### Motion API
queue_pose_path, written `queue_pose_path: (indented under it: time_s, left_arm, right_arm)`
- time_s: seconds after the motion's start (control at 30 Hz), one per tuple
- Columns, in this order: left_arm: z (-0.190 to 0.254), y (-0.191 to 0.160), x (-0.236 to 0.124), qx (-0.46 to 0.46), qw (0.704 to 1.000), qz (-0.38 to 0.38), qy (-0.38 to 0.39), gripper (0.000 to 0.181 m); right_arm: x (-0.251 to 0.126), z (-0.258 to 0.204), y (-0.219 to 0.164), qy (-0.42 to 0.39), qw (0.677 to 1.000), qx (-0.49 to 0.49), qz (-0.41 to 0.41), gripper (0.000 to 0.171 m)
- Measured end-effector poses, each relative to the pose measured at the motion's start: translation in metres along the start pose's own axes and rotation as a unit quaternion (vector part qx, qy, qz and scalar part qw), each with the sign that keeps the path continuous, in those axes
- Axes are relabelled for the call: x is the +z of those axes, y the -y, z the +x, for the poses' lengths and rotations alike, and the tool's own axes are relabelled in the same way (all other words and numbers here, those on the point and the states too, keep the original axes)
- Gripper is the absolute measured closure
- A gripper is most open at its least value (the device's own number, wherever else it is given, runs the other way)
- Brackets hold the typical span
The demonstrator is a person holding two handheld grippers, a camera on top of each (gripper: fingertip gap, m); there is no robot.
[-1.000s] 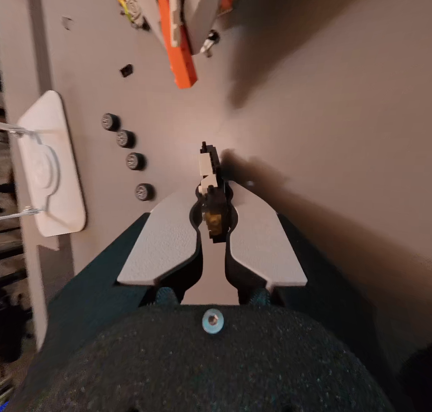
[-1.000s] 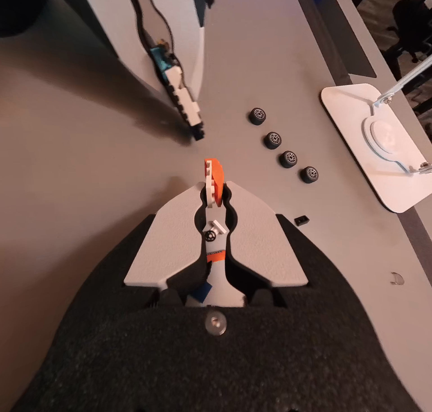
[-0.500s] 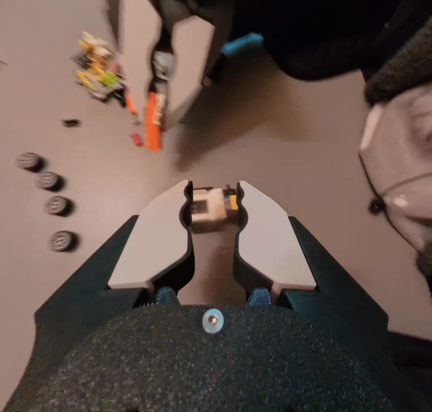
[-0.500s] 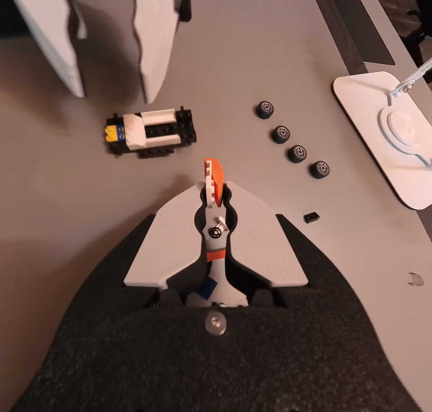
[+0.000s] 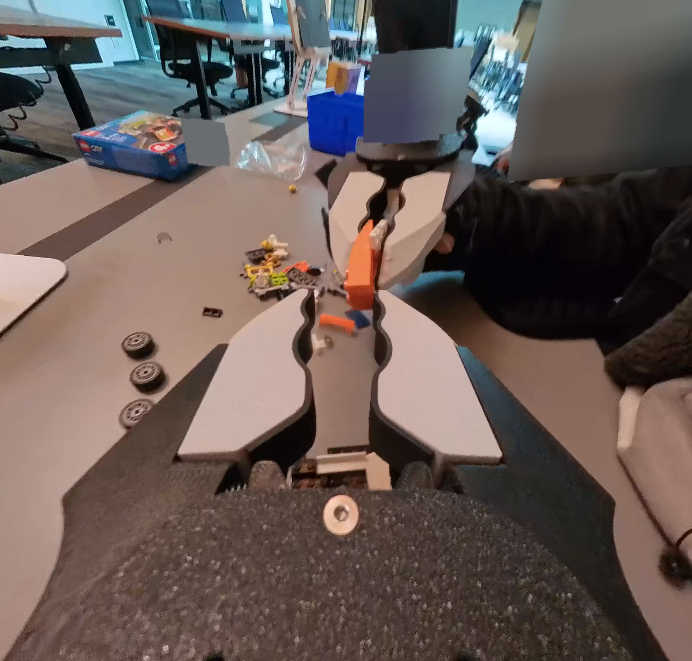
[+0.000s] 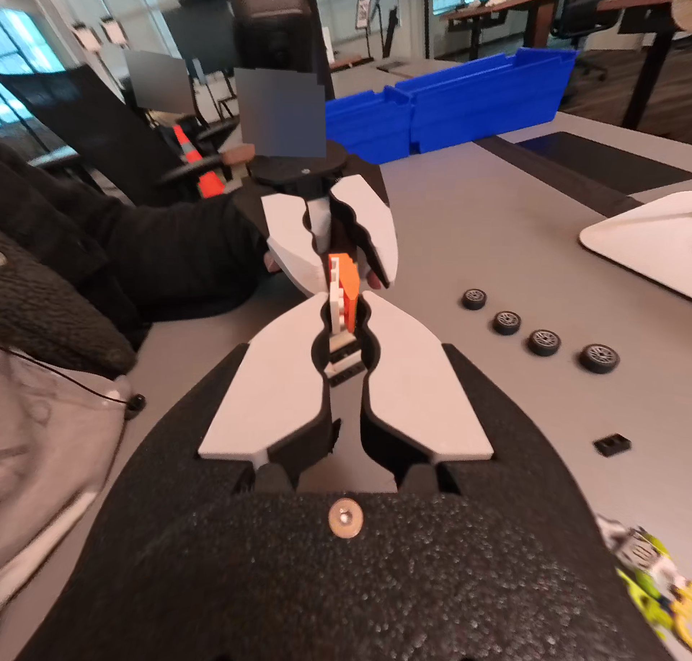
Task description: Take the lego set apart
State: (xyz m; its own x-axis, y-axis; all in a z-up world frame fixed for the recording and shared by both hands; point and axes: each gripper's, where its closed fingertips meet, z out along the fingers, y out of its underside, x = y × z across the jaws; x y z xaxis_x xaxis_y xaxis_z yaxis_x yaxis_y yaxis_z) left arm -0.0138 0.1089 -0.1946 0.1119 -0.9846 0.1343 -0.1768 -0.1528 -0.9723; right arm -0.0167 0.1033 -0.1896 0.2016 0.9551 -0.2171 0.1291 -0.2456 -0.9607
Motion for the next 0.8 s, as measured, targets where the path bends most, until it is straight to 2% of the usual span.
queue_pose_path:
  time_s: [0.07,0.23,0.43,0.53,0.67,0.8]
  left_arm:
    - [0.01,0.003,0.0,-0.022,0.999,0.008,-0.034,0.169]
    - [0.002,0.004,-0.001,-0.095,0.995,0.005,-0.036,0.169]
    - [-0.02,-0.013,-0.003,-0.178,0.984,-0.025,0.002,0.17]
    - [-0.034,-0.019,-0.005,-0.216,0.976,-0.022,0.029,0.169]
    - [-0.049,-0.025,-0.011,-0.21,0.975,-0.027,0.069,0.17]
    - [-0.054,-0.027,-0.012,-0.197,0.976,-0.031,0.089,0.17]
  right_arm:
    - [0.001,-0.001,0.002,0.006,1.0,0.013,0.011,0.16]
    - [0.001,0.005,-0.003,-0.002,1.0,0.027,0.0,0.16]
    - [-0.002,0.034,-0.021,-0.099,0.993,-0.025,-0.053,0.16]
    - [-0.003,0.047,-0.033,-0.147,0.983,-0.052,-0.094,0.167]
    - [-0.016,0.065,-0.044,-0.2,0.963,-0.095,-0.15,0.171]
    - [-0.033,0.074,-0.032,-0.233,0.954,-0.117,-0.149,0.171]
